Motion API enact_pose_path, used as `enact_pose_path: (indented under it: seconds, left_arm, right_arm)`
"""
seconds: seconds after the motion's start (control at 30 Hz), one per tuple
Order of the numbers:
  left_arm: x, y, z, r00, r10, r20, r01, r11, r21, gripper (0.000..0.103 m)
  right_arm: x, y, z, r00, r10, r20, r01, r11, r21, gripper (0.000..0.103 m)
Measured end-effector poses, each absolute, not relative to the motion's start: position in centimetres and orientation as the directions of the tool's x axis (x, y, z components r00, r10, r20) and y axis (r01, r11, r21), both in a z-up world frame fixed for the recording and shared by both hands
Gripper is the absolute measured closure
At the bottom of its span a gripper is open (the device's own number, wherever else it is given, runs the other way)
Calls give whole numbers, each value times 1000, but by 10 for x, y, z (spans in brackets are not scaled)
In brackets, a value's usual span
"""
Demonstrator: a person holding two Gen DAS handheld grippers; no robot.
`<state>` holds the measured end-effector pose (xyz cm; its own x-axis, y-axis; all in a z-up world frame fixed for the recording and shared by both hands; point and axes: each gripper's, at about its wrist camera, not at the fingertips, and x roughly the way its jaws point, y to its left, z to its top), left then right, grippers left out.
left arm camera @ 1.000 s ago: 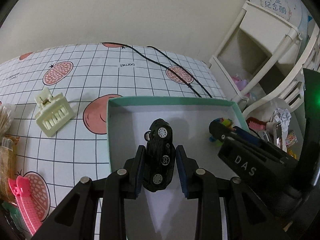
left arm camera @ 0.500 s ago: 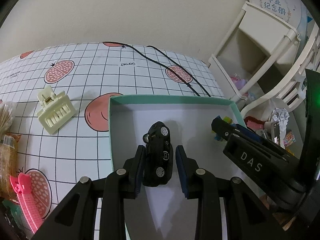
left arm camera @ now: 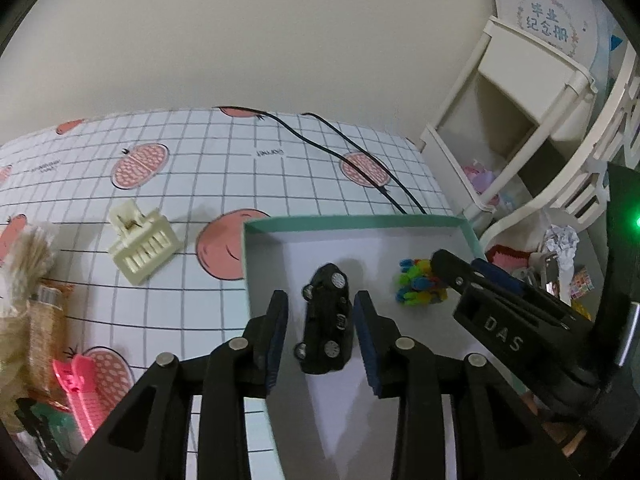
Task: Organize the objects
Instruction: 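Lower the car and block toy into the tray and open both grippers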
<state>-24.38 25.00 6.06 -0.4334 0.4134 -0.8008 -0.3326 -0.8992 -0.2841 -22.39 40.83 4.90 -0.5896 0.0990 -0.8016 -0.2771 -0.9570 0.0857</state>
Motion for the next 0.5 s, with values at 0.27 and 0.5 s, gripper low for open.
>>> enact_pose_path:
  seconds: [0.27, 0.5]
  left_arm:
    - [-249, 235, 67, -470, 376, -799, -288, -921, -264, 42]
    - [-255, 224, 63, -483, 316, -817, -230, -946, -230, 26]
  right_arm:
    - [-221, 403, 51, -588, 88, -804, -249, -965, 76, 40]
    - [-221, 404, 48, -576, 63, -815, -242, -965, 97, 33]
